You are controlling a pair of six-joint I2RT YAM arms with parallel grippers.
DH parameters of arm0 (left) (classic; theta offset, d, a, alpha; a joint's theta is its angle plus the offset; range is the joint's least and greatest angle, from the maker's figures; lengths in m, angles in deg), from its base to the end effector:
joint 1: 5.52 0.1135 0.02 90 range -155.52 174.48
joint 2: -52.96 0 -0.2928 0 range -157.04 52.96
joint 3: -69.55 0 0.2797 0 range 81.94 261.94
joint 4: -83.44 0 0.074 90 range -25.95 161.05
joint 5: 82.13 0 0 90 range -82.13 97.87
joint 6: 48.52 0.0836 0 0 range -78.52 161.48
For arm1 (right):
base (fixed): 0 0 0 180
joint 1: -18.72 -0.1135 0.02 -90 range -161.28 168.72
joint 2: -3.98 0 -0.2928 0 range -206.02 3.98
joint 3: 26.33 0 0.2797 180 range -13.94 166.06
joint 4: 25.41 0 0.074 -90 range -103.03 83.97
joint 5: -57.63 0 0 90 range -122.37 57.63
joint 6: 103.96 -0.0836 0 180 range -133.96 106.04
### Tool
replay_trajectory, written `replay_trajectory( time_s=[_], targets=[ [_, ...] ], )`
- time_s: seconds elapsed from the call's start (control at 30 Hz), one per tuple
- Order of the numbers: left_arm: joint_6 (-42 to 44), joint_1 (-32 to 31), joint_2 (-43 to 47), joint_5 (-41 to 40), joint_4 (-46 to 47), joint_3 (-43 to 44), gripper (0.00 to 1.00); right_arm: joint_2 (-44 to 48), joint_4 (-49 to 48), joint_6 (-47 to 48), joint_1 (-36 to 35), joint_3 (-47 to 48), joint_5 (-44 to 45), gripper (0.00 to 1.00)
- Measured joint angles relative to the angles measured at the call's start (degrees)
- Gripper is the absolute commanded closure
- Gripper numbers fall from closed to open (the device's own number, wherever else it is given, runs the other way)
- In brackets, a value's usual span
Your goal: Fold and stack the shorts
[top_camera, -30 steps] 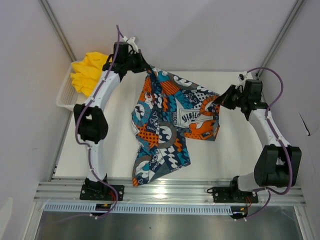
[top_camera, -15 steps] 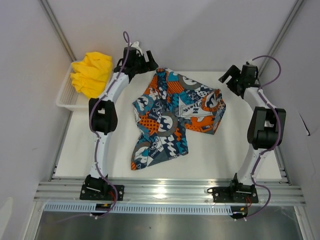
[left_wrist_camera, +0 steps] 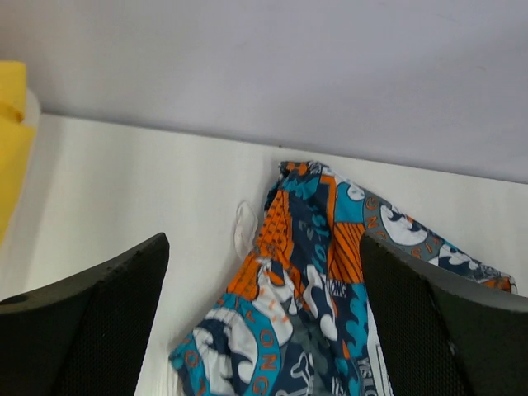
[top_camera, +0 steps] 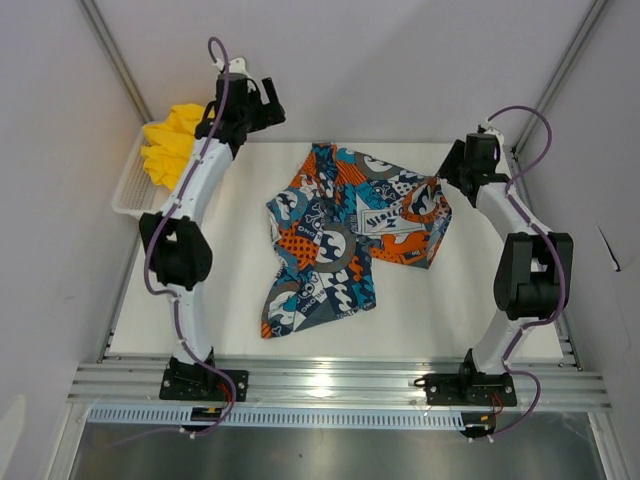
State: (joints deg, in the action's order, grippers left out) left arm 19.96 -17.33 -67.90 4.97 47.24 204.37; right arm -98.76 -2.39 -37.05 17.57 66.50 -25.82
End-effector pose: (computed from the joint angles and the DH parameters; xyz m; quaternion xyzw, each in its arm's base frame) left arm 0.5758 -0.1161 0.3727 -0.0843 0.8258 -0.1397 0.5399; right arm 0.4920 0.0003 0.2656 0.1937 0.8559 0.0511 0.4768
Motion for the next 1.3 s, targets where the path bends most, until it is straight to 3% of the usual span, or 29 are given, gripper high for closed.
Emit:
replay_trajectory(
  time_s=[0.1, 0.3, 0.53, 0.77, 0.9, 1.0, 1.07, 1.13, 1.17, 1.2, 1.27, 1.3],
  targets=[
    [-1.25, 0.00, 5.92, -1.29, -1.09, -5.84, 0.04, -2.03, -0.02, 1.42, -0.55, 0.04, 1.29, 0.45],
    [-5.18, 0.00, 15.63, -2.82, 0.26, -25.35, 0.04, -7.13, 0.00, 3.26, -0.61, 0.04, 1.46, 0.37],
    [-7.61, 0.00, 17.03, -3.02, 1.51, -37.35, 0.04, -12.74, -0.20, 4.35, -0.61, 2.16, -0.46, 0.41],
    [-8.04, 0.00, 17.03, -3.72, 4.79, -38.80, 0.04, -17.00, -0.48, 5.07, -0.33, 5.42, -0.98, 0.60],
    [-8.04, 0.00, 17.03, -4.17, 6.60, -38.80, 0.05, -18.58, -1.42, 5.51, -0.11, 6.78, -0.44, 0.86],
    [-8.04, 0.00, 17.03, -4.35, 7.28, -38.80, 0.05, -18.80, -1.86, 5.99, -0.11, 6.78, 1.44, 1.00],
    [-8.04, 0.00, 16.98, -4.46, 8.00, -38.80, 0.05, -18.80, -2.10, 6.64, -0.11, 6.93, 3.26, 1.00],
    [-8.04, 0.00, 16.94, -4.46, 8.83, -38.80, 0.06, -18.91, -2.58, 7.91, -0.15, 7.37, 5.68, 0.95],
    [-8.04, 0.00, 16.92, -4.44, 9.07, -38.80, 0.06, -19.10, -2.86, 8.92, -0.20, 7.89, 7.13, 0.88],
    [-8.04, 0.00, 16.79, -4.44, 9.44, -38.80, 0.06, -19.54, -3.08, 10.25, -0.28, 8.79, 8.66, 0.63],
    [-8.04, 0.00, 16.37, -4.44, 9.99, -38.80, 0.06, -20.85, -3.78, 12.55, -0.39, 11.19, 11.28, 0.49],
    [-8.04, 0.00, 15.98, -4.44, 10.21, -38.80, 0.06, -22.08, -4.26, 14.29, -0.59, 13.27, 13.33, 0.32]
  ],
)
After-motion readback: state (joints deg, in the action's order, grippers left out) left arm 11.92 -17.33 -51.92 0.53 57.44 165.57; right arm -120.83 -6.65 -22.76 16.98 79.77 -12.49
